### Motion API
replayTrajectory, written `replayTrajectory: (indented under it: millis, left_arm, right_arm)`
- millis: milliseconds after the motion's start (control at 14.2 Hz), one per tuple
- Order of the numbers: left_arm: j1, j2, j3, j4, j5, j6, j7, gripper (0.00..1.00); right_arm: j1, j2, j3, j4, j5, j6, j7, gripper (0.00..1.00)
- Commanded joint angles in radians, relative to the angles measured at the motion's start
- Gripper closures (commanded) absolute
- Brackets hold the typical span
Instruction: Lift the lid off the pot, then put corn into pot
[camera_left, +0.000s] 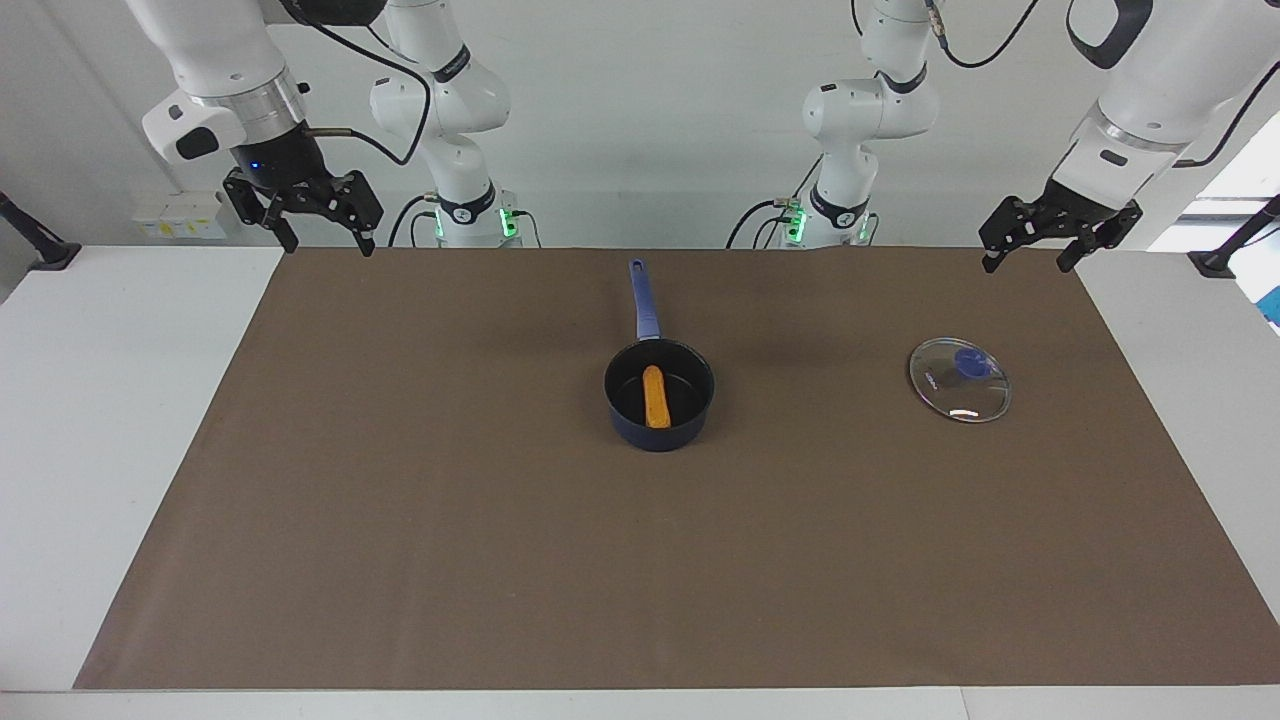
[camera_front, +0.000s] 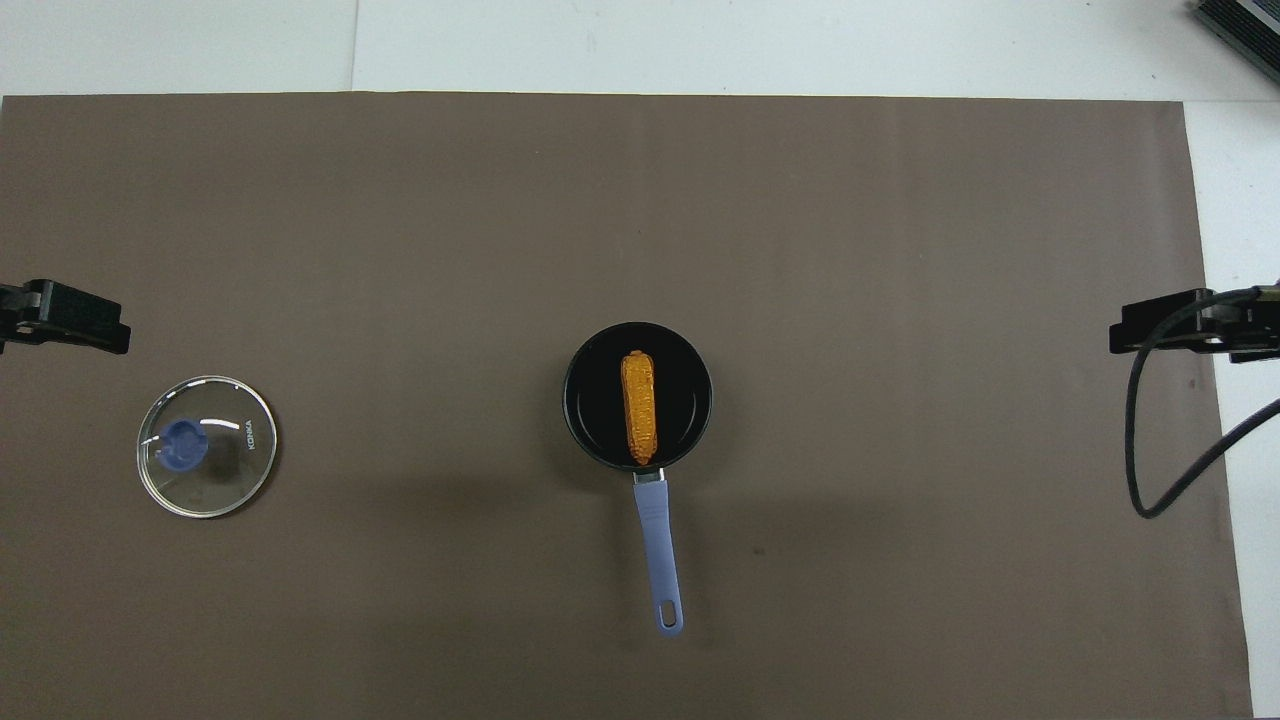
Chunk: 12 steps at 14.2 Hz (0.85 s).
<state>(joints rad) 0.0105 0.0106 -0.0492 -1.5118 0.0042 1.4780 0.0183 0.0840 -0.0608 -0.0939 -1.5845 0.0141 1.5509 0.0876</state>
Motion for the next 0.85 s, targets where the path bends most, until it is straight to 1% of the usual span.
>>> replayTrajectory:
  millis: [0, 141, 352, 775]
  left_arm:
    - [0.006, 0.003, 0.000, 0.016, -0.006, -0.022, 0.006, 0.00]
    - [0.006, 0.002, 0.000, 0.016, -0.006, -0.024, 0.006, 0.00]
    - [0.006, 0.002, 0.000, 0.015, -0.006, -0.024, 0.006, 0.00]
    - [0.006, -0.004, 0.000, 0.008, -0.006, -0.028, 0.006, 0.00]
  right_arm:
    - [0.002, -0.016, -0.009, -0.009, -0.010, 0.008, -0.020, 0.00]
    - [0.002, -0.013, -0.012, -0.006, -0.010, 0.008, -0.023, 0.00]
    - [0.003, -0.024, -0.012, 0.008, -0.011, -0.024, -0.022, 0.00]
    - [0.003, -0.025, -0.010, 0.003, -0.040, -0.012, -0.025, 0.00]
